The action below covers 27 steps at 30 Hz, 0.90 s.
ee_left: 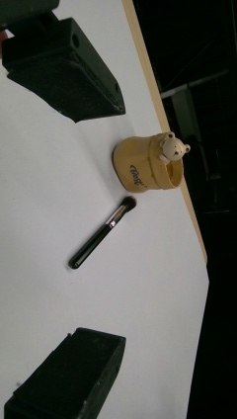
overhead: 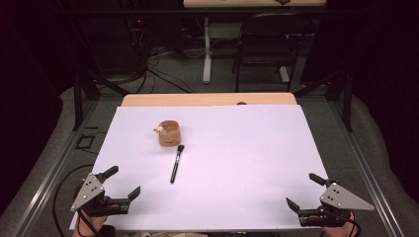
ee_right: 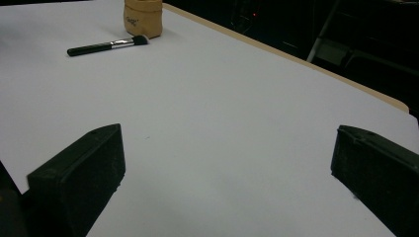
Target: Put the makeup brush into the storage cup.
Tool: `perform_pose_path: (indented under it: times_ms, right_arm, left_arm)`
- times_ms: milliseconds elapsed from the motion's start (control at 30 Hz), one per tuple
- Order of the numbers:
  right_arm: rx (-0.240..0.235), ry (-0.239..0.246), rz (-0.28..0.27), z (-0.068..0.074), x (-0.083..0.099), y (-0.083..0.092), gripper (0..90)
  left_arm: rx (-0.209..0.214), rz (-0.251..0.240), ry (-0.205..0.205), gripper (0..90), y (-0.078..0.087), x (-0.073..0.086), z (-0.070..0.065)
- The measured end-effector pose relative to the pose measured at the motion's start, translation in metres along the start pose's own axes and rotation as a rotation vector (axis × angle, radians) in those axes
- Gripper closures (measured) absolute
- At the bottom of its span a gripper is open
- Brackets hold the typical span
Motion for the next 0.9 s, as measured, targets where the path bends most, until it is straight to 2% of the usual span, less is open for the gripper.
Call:
perform_pose_path:
  times_ms: [167, 333, 433, 900]
  right_arm:
    - [-0.005, 0.007, 0.004, 0.000, 0.000, 0.000, 0.0]
    - [-0.009, 0.009, 0.006, 0.001, -0.001, -0.001, 0.0]
    - [-0.012, 0.016, 0.008, 0.002, -0.001, -0.002, 0.0]
    - [-0.020, 0.012, 0.028, 0.002, -0.001, -0.007, 0.0]
  left_arm:
    - [0.003, 0.012, -0.005, 0.0, 0.000, 0.000, -0.001]
    - [-0.003, 0.046, -0.015, 0.0, 0.000, -0.001, -0.003]
    - [0.003, 0.046, -0.020, 0.1, 0.000, -0.002, -0.003]
    - [0.019, 0.105, 0.025, 0.2, -0.015, -0.024, 0.002]
Point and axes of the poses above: each handheld gripper's, and its own axes: y roughly backward along the jaws, x roughly out of its underside, z roughly to its left, the point moved 4 cm from there along -y, roughly forward along the jaws, and after that the axes turned 3 degrees about -z, right-handed, at the moved point
